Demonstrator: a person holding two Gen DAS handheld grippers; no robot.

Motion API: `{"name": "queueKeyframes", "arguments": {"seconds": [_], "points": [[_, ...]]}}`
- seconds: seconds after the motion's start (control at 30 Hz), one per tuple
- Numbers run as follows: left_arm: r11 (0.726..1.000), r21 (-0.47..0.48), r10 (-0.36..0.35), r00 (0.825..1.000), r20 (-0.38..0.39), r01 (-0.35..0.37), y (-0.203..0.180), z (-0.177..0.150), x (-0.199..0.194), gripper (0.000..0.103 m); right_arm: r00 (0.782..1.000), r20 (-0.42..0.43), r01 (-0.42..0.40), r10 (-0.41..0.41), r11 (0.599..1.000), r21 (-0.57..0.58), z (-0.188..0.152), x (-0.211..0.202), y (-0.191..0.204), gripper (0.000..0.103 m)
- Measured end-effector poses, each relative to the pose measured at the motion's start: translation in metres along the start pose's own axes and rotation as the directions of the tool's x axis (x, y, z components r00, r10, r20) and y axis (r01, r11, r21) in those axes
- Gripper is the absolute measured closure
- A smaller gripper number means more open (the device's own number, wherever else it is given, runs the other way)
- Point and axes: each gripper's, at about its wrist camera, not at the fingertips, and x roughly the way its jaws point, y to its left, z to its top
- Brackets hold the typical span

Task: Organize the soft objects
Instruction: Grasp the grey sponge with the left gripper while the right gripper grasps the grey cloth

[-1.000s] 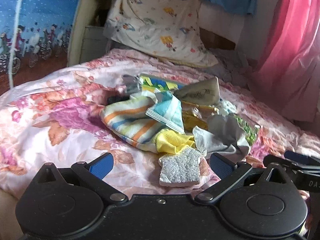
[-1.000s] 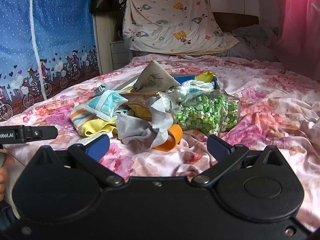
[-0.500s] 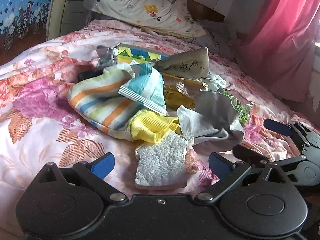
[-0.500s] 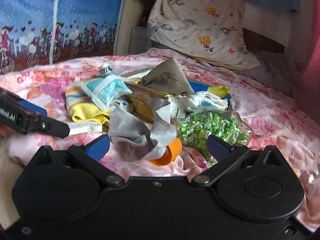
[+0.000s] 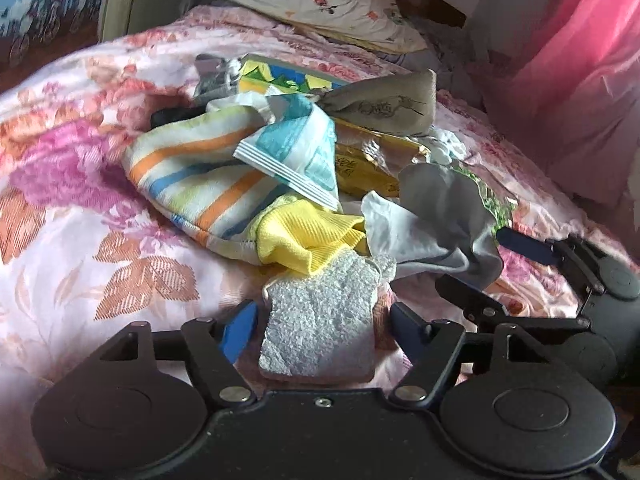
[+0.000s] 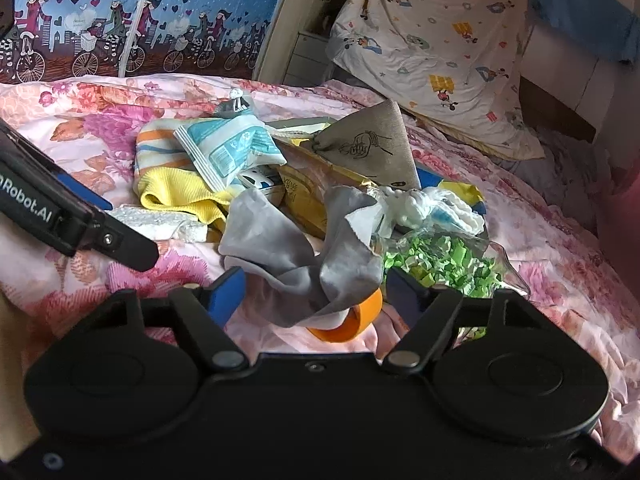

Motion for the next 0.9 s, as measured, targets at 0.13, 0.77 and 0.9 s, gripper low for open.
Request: {"name": "queueKeyframes", "arguments": {"seconds": [0.13,0.77,0.9], "points": [[0.998,-0.057,-0.020,1.000,-0.008,0.019,0.007,0.002,0.002,0.040,1.000,-0.014,-0.007,0.007,1.000,0.003,-0.001,0.007,-0.005,0.039],[0.997,-0.043,-0.056,0.996,0.076,0.059,-0.006,-0.004,-0.014,0.043,0.998,-0.035,0.043,-0.046,0.995,-0.092,-0.004,0.013,0.009,0.089],[0.997,-0.037,-0.058,0.992,0.108,0.063,-0.007,-0.005,-0.020,0.044,0.998,-0.024,0.060,-0.064,0.989,-0.133,-0.006,0.009,0.013,0.097]]}}
